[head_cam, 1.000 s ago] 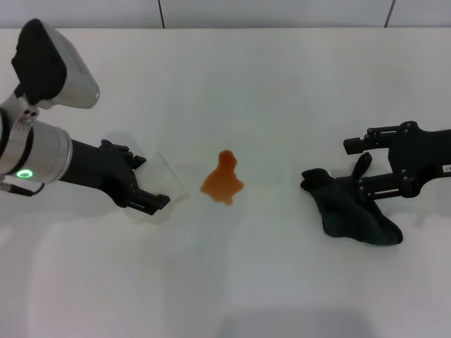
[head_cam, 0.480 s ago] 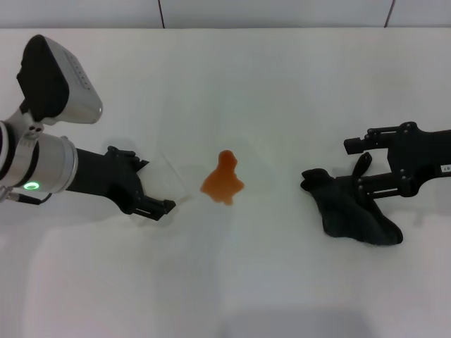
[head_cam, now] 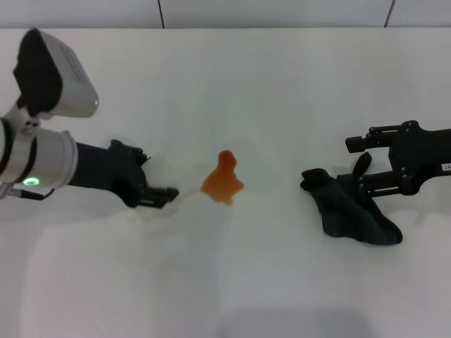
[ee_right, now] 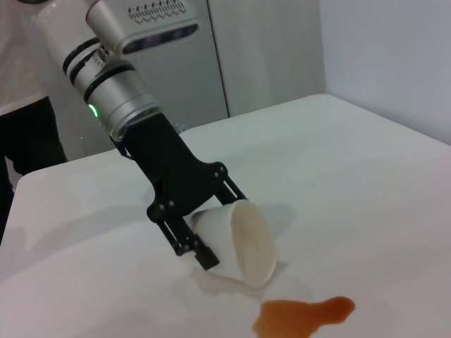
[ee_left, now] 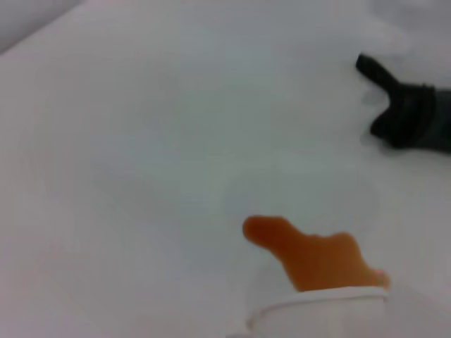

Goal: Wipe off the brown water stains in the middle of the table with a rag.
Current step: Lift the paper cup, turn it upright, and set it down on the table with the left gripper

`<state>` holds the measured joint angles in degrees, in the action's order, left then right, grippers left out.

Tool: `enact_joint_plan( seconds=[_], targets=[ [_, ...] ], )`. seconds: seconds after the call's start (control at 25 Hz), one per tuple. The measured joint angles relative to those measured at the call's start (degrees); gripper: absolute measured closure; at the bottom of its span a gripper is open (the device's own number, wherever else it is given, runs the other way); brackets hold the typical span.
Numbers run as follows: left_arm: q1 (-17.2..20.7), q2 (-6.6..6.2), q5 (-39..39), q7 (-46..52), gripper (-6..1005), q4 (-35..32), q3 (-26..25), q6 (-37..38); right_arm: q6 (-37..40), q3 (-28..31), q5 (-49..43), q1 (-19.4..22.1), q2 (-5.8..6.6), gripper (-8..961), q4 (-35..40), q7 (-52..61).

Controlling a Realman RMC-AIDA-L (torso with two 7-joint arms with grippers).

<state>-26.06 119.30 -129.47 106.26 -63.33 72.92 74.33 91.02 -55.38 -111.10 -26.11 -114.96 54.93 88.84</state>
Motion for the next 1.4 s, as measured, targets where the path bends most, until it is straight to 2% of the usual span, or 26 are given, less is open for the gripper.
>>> enact_joint_plan(
  seconds=[0.16, 0.28, 0.48, 0.92, 1.4],
  targets=[
    [1.6, -0.04, 3.3, -2.6, 353, -1.4, -2.9, -0.5, -0.1, 0.0, -0.1, 0.0, 0.00, 214, 0.0, 0.0],
    [3.1, 0.05, 7.4, -6.6, 381, -1.2, -5.2, -2.2, -0.2, -0.2, 0.0, -0.2, 0.00, 214, 0.0, -0.1],
    [5.7, 0.10, 15.0, -15.0, 413, 0.1, -5.1, -7.5, -0.3, -0.3, 0.0, -0.6, -0.01, 215, 0.0, -0.1],
    [6.4, 0.03, 35.6, -40.6, 476, 13.2, -5.3, -12.8, -0.4, -0.3, 0.1, -0.7, -0.09, 215, -0.9, -0.2],
    [5.2, -0.21, 50.5, -63.8, 580, 26.0, -6.5, -13.0, -0.5, -0.3, 0.3, -1.2, -0.18, 215, -1.7, -0.3]
  ],
)
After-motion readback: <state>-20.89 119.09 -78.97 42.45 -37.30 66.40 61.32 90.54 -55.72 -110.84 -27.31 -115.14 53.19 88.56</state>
